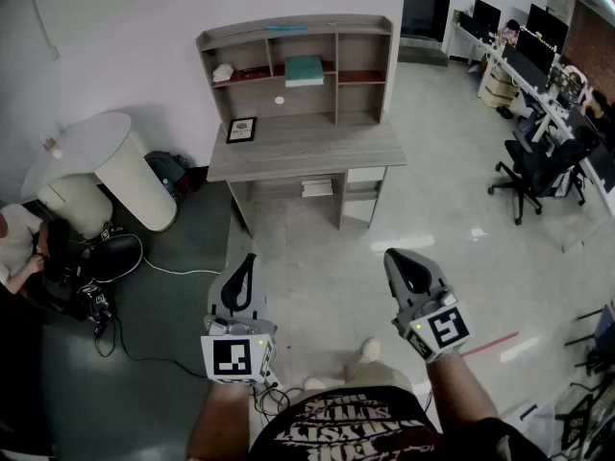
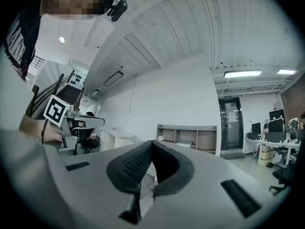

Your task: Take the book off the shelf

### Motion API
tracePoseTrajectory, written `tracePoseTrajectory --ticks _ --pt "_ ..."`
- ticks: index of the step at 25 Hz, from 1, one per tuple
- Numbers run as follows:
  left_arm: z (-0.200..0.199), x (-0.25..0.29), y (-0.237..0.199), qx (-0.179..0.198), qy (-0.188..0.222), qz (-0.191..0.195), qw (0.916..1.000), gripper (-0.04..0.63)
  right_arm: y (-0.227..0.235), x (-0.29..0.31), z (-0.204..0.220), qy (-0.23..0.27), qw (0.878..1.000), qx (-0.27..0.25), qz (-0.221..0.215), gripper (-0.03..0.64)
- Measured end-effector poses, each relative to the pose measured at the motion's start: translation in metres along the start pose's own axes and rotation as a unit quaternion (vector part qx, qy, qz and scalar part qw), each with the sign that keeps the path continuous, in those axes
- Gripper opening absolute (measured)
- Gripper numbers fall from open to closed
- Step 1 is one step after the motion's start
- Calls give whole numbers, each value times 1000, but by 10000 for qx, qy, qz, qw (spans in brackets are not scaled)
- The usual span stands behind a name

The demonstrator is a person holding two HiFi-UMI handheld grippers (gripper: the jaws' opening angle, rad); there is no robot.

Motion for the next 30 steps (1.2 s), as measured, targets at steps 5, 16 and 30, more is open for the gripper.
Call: tracePoseTrajectory --ticks 5,16,30 --pt "9 -17 -1 -74 -188 171 9996 6 -16 -10 1 -234 9997 5 73 3" --pt "35 -6 -36 -268 -430 18 9987 6 -8 6 -1 -180 9997 95 119 3" --pt "45 86 -76 -299 -511 97 9982 6 44 94 32 -257 9993 242 153 3"
Point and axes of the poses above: the fingertips, and each gripper's own axes: x forward along the fingers, y to its right, z out of its underside, the point moved 3 cm from there along -x, backward along the fingers, and after that the axes turned 10 degrees about -x, right-handed, at the moved point
